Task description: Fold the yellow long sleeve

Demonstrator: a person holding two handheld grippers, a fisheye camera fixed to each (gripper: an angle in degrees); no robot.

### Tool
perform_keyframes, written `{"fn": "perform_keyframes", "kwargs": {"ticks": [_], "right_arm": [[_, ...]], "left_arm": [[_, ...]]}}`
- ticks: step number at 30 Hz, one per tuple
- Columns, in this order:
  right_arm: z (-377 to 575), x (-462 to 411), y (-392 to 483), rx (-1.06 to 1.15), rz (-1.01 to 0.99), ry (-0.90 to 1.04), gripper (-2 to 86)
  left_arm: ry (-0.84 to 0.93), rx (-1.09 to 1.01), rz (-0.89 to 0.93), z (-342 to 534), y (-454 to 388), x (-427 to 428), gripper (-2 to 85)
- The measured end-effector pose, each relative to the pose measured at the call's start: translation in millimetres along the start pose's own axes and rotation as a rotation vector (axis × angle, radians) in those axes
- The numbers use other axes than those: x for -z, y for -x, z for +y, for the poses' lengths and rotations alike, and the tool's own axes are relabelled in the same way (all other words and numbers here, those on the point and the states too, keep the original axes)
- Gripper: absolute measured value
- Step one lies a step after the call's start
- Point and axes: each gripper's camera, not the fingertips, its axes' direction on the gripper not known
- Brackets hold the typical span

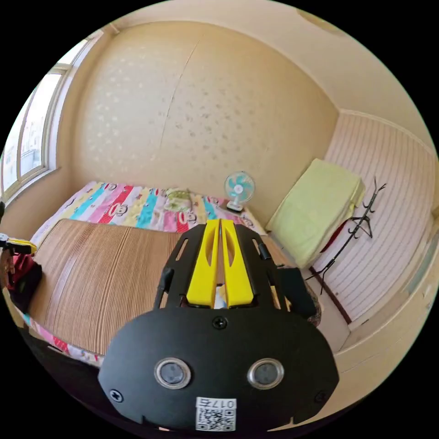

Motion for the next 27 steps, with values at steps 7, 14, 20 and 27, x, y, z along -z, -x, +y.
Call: {"fn": "perform_keyframes", "kwargs": {"ticks": [7, 14, 20, 27], "right_arm": [[80.7, -75.2, -131.7, -0.262, -0.125, 0.525, 2.6], [154.8, -176.4, -213.3, -0.218, -0.212, 0.762, 9.6], [244.9, -260.7, -233.9, -0.412, -0.403, 1.023, 6.1], [196.0, -99.4, -203.0, -0.399, -0.833, 0.462, 1.7]], "left_arm": [[-0.185, -0.035, 0.572, -94.9, -152.9, -99.5, -0.8], [-0.021, -0.217, 0.643, -116.0, -275.9, -182.7, -0.9], [0.103, -0.176, 0.617, -105.2, -288.0, -228.9, -0.9], [0.130, 0.098, 0.668, -113.4, -217.5, -239.2, 2.8]]}}
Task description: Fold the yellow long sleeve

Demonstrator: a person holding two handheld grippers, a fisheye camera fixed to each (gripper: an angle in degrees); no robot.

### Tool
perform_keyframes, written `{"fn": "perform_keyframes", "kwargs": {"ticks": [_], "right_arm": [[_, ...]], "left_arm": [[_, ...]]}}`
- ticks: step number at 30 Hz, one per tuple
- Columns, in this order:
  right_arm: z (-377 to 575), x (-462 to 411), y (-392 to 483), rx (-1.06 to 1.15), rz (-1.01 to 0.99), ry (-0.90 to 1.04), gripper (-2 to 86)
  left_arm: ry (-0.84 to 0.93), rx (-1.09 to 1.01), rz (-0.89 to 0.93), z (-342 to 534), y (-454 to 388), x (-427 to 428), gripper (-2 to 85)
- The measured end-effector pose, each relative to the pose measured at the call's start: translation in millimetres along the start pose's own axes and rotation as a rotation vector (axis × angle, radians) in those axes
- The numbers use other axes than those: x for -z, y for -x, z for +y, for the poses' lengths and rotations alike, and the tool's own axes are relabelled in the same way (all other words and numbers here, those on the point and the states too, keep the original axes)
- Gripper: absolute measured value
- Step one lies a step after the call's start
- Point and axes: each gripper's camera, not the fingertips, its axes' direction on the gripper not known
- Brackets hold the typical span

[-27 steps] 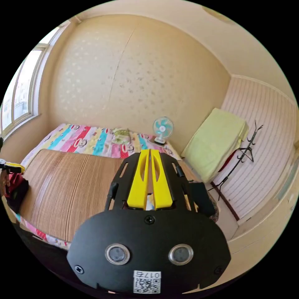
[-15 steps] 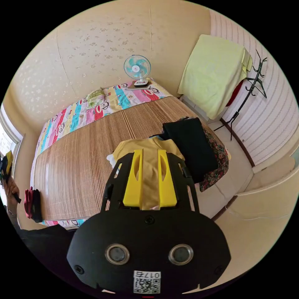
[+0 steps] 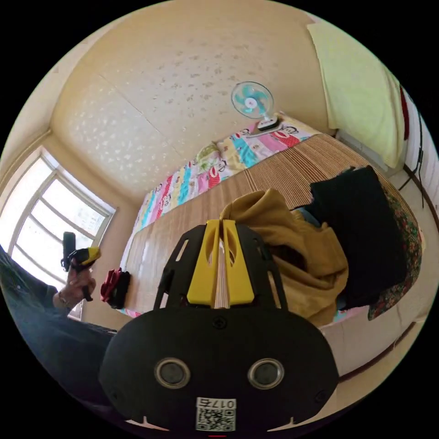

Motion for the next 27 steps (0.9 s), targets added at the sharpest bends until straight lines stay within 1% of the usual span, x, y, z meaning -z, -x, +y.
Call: {"fn": "perform_keyframes", "kwargs": {"ticks": [1, 2, 3, 4, 7, 9, 11, 12, 13, 14, 16, 17, 18, 19, 20, 21, 22, 23, 24, 25, 26, 27], "right_arm": [[9.1, 0.8, 12.9, 0.010, -0.034, 0.002, 1.6], [28.2, -2.1, 35.4, 0.008, -0.099, 0.020, 1.5], [46.8, -8.1, 54.5, -0.001, -0.168, 0.053, 1.5], [55.5, -11.5, 63.6, -0.003, -0.196, 0.070, 1.5], [87.5, -22.2, 114.4, 0.097, -0.304, 0.130, 1.3], [96.7, -23.7, 152.4, 0.204, -0.382, 0.165, 1.2], [100.6, -19.0, 184.7, 0.322, -0.442, 0.170, 1.2], [103.0, -15.2, 206.1, 0.377, -0.479, 0.163, 1.2], [104.1, -13.0, 216.4, 0.395, -0.500, 0.153, 1.2], [106.2, -8.4, 236.1, 0.423, -0.550, 0.120, 1.2], [109.0, -2.3, 264.5, 0.468, -0.667, 0.071, 1.4], [111.6, 1.2, 283.1, 0.510, -0.756, 0.052, 1.5], [115.1, 4.8, 301.3, 0.571, -0.847, 0.051, 1.8], [117.0, 6.9, 309.9, 0.614, -0.892, 0.059, 1.9], [120.1, 13.2, 324.6, 0.711, -0.970, 0.088, 2.3], [122.4, 23.1, 332.6, 0.788, -1.029, 0.096, 2.9], [123.2, 29.2, 333.7, 0.810, -1.052, 0.083, 3.3], [124.4, 42.2, 330.5, 0.814, -1.070, 0.028, 4.2], [125.1, 53.0, 322.7, 0.784, -1.046, -0.043, 5.4], [124.9, 56.3, 318.5, 0.760, -1.020, -0.071, 5.5], [124.4, 57.6, 311.5, 0.719, -0.946, -0.099, 5.7], [124.0, 51.5, 309.0, 0.698, -0.865, -0.086, 7.1]], "left_arm": [[-0.002, 0.073, 0.040, -1.5, 16.9, 2.1, 7.2], [0.004, 0.119, 0.065, -2.2, 27.1, 1.7, 8.6], [0.010, 0.221, 0.134, -2.1, 49.7, 0.2, 11.5], [0.008, 0.319, 0.225, 0.3, 73.7, -1.6, 14.2], [0.023, 0.535, 0.336, 13.9, 127.0, -2.2, 16.9], [0.038, 0.604, 0.385, 23.1, 145.9, 3.9, 15.6], [-0.025, 0.635, 0.478, 33.4, 157.2, 22.8, 11.3], [-0.079, 0.611, 0.572, 36.4, 160.7, 38.4, 7.1], [-0.116, 0.549, 0.673, 35.0, 158.9, 55.4, 5.9], [-0.123, 0.494, 0.712, 32.1, 154.6, 65.0, 5.3], [-0.106, 0.162, 0.783, 16.6, 117.2, 111.6, 5.0], [-0.094, 0.084, 0.805, 14.0, 106.4, 122.7, 5.0], [-0.067, -0.071, 0.880, 10.2, 84.4, 145.2, 4.9], [-0.052, -0.223, 0.972, 9.8, 63.3, 168.8, 4.8], [-0.048, -0.299, 1.016, 10.9, 52.8, 180.8, 4.7], [-0.045, -0.434, 1.096, 15.4, 33.6, 204.0, 4.5], [-0.044, -0.552, 1.172, 22.1, 16.8, 227.0, 4.5], [-0.042, -0.603, 1.197, 26.2, 9.4, 238.2, 4.4], [-0.043, -0.691, 1.225, 36.5, -3.4, 260.2, 4.4], [-0.044, -0.767, 1.233, 48.6, -14.6, 279.3, 4.3], [-0.042, -0.796, 1.229, 55.1, -19.6, 287.5, 4.2], [-0.021, -0.833, 1.208, 67.7, -28.3, 299.3, 4.2]]}}
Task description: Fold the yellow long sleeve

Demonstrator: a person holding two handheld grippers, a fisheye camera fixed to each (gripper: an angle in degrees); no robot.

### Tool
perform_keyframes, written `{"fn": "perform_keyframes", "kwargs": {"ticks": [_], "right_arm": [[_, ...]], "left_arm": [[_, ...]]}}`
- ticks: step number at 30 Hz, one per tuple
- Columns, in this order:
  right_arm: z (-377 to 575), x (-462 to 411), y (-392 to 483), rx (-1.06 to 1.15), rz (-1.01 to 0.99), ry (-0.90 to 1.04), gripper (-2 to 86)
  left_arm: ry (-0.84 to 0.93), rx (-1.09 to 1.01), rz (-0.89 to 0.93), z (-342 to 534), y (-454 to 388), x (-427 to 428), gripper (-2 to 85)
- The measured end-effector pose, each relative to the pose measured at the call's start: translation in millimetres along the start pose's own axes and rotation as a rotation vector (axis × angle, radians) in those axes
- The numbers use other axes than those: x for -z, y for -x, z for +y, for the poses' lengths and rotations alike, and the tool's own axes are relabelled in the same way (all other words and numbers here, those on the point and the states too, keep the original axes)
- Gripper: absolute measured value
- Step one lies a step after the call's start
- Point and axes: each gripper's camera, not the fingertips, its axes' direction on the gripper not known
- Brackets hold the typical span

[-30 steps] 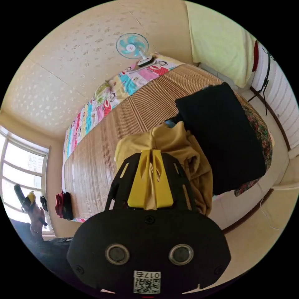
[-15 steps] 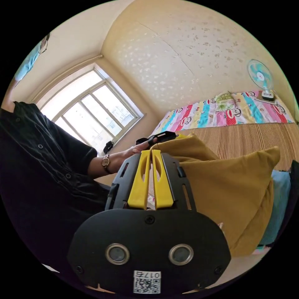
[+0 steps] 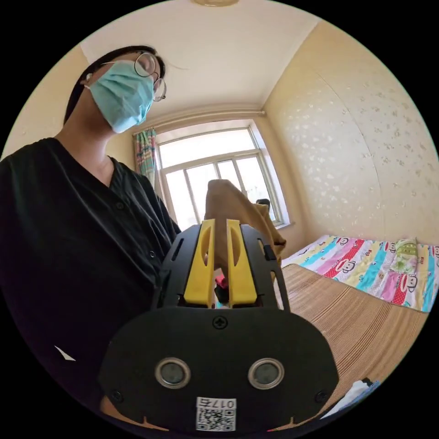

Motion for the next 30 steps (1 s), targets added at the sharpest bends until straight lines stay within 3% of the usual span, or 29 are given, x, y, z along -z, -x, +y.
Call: {"fn": "perform_keyframes", "kwargs": {"ticks": [2, 6, 8, 10, 12, 15, 18, 21, 24, 30], "right_arm": [[3.5, -18.0, -11.3, -0.055, 0.062, 0.081, 10.5], [15.5, -101.6, -15.0, -0.072, 0.004, 0.246, 14.3], [23.2, -146.5, -3.6, -0.049, -0.049, 0.348, 13.1], [27.6, -172.5, 14.3, 0.002, -0.106, 0.376, 5.3], [25.1, -172.0, 30.2, -0.011, 0.096, 0.291, 3.8], [6.5, -145.9, 36.2, -0.079, 0.314, 0.190, 3.2], [-15.1, -132.7, 60.8, -0.018, 0.491, 0.134, 2.8], [-32.0, -136.2, 84.1, 0.020, 0.601, 0.074, 2.4], [-46.1, -153.6, 101.1, 0.094, 0.710, 0.098, 2.0], [-57.4, -180.6, 120.7, 0.159, 0.790, 0.118, 1.8]], "left_arm": [[0.062, 0.008, -0.027, 3.8, -18.4, -13.5, 4.2], [0.184, 0.032, -0.038, 27.9, -31.6, -59.4, 4.2], [0.224, 0.074, -0.043, 38.5, -28.1, -79.3, 4.2], [0.292, 0.115, -0.132, 48.3, -31.2, -100.1, 4.2], [0.342, 0.111, -0.210, 51.0, -44.7, -112.7, 4.2], [0.444, 0.125, -0.471, 55.4, -73.6, -133.8, 4.5], [0.471, 0.281, -0.795, 62.4, -79.2, -140.7, 4.6], [0.388, 0.489, -1.079, 72.5, -70.1, -130.6, 5.3], [0.412, 0.663, -1.316, 84.3, -47.4, -135.4, 11.3], [0.446, 0.469, -1.340, 70.0, 2.4, -220.7, 17.0]]}}
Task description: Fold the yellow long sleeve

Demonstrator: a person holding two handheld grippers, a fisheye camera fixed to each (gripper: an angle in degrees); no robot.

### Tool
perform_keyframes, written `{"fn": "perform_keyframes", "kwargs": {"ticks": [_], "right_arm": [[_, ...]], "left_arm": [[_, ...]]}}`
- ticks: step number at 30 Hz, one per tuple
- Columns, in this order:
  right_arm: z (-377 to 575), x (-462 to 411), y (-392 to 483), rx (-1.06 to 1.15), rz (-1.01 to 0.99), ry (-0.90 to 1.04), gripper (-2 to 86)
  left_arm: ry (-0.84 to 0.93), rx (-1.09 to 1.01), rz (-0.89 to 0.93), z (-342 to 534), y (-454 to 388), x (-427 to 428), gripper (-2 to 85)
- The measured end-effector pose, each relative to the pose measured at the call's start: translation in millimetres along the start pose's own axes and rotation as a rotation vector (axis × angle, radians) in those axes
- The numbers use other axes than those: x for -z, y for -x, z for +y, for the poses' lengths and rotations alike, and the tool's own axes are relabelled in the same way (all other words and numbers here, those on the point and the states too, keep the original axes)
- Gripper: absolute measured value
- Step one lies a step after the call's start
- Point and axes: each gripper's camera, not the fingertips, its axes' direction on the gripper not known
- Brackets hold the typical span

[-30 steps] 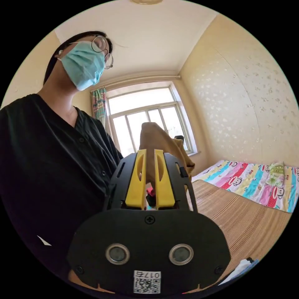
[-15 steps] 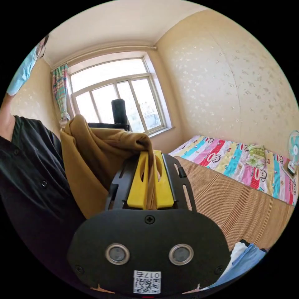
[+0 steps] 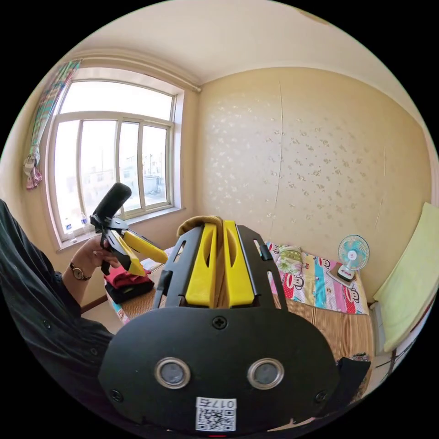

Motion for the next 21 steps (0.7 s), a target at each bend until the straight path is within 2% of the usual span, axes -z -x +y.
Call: {"fn": "perform_keyframes", "kwargs": {"ticks": [4, 6, 9, 11, 13, 16, 21], "right_arm": [[-12.6, 12.5, 4.5, 0.013, -0.039, -0.052, 2.1], [-17.4, 24.4, -3.2, -0.011, -0.082, -0.099, 2.6], [-15.8, 31.2, -27.1, -0.073, -0.058, -0.127, 3.5], [-8.0, 30.4, -47.0, -0.101, -0.055, -0.116, 4.1], [5.9, 24.5, -65.2, -0.124, -0.076, -0.078, 5.0], [44.5, 11.8, -81.9, -0.183, -0.175, -0.006, 7.8], [158.8, -4.9, -76.2, -0.300, -0.392, 0.053, 13.2]], "left_arm": [[-0.020, -0.063, -0.186, -35.6, -49.3, -46.1, 16.8], [-0.054, -0.065, -0.204, -45.8, -60.4, -55.0, 13.9], [-0.225, -0.120, -0.141, -49.0, -80.7, -40.5, 3.5], [-0.334, -0.101, -0.114, -52.1, -79.9, -25.4, 1.8], [-0.442, -0.037, 0.045, -63.6, -59.9, -6.0, 0.4], [-0.478, 0.023, 0.204, -85.0, -40.6, 2.5, -0.3], [-0.503, -0.021, 0.218, -103.7, -59.8, 18.2, -0.6]]}}
